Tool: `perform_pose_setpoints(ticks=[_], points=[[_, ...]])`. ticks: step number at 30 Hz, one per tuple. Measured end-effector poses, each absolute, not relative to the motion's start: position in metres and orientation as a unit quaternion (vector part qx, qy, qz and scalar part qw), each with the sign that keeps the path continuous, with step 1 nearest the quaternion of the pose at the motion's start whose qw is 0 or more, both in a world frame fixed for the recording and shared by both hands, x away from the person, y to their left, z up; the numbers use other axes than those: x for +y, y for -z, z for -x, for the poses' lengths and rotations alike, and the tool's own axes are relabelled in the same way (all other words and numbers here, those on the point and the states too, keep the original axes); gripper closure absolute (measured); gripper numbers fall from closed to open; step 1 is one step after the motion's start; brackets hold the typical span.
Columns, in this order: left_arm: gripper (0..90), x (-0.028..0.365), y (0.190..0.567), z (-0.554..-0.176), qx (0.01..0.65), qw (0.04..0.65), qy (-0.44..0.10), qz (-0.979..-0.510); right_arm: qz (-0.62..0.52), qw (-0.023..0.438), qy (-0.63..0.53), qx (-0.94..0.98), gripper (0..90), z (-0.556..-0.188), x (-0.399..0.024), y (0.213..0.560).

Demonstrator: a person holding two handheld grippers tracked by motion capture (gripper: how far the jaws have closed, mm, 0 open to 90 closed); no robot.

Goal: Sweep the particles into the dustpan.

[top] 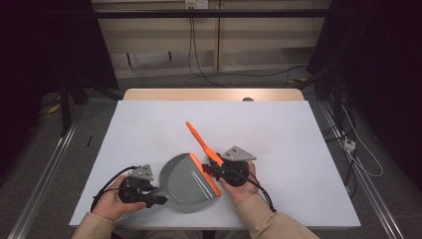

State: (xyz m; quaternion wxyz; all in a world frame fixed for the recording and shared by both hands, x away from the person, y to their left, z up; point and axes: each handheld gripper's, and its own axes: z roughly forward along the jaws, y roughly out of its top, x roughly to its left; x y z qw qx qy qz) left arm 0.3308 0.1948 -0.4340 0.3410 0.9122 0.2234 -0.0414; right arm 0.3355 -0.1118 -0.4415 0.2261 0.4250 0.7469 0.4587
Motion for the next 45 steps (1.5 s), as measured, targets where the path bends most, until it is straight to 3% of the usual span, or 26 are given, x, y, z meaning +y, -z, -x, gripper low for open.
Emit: perform_pose_setpoints(ticks=[30,38,45], points=[[63.5,0.196,0.436,-0.331,0.224,0.336,0.043,-0.914,-0.416,0.180,-0.501,0.737,69.7,-0.332,-0.078,0.439],[63.5,0.197,0.437,-0.330,0.227,0.339,0.043,-0.912,-0.383,0.154,-0.511,0.754,70.8,-0.330,-0.045,0.435],[63.5,0.198,0.437,-0.331,0.220,0.339,0.045,-0.913,-0.385,0.150,-0.530,0.740,70.9,-0.339,-0.051,0.425]])
